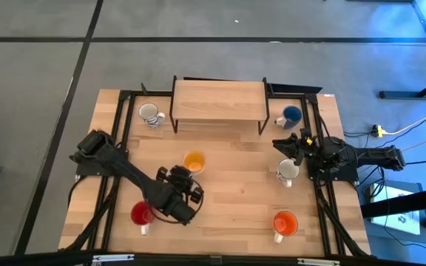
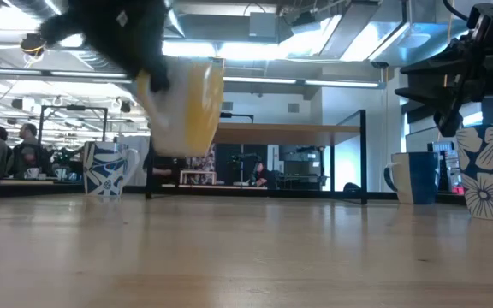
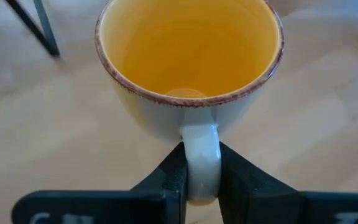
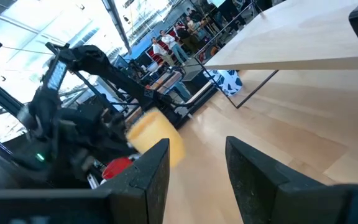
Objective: Place coffee mugs
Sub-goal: Put the yellow mug on the shelf, then put the orange mug on the shelf
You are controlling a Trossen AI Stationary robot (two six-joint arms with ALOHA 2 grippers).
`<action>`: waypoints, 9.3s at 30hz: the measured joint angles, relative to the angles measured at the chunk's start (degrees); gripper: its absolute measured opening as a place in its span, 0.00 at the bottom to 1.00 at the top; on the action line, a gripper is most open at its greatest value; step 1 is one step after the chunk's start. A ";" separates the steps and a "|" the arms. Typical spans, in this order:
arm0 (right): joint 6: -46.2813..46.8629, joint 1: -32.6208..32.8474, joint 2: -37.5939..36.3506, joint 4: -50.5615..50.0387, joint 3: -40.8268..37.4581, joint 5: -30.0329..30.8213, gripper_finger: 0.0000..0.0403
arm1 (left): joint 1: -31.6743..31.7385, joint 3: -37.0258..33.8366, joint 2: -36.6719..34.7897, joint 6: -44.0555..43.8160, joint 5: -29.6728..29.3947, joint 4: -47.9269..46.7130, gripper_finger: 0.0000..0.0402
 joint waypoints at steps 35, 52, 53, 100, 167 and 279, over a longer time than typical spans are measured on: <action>-1.60 0.00 0.00 0.33 0.01 4.52 0.36 | 43.11 24.17 -5.68 43.72 -5.46 -5.85 0.12; -1.67 0.00 0.00 0.28 0.07 6.79 0.36 | 53.40 -3.87 -18.99 50.10 5.63 27.34 0.12; -1.67 0.00 0.01 0.31 0.07 6.93 0.36 | 53.40 -4.77 -18.99 49.48 5.49 28.10 0.12; -3.00 0.00 0.02 0.48 0.07 8.87 0.36 | 54.19 -11.77 -18.99 48.09 5.59 31.64 0.29; -14.77 0.04 33.28 -12.39 28.65 -2.51 0.36 | 28.35 -35.09 -40.74 66.15 42.17 57.35 0.46; -30.83 3.32 94.42 -67.39 81.68 -5.14 0.01 | 22.57 -36.69 -40.67 68.95 38.45 56.78 0.46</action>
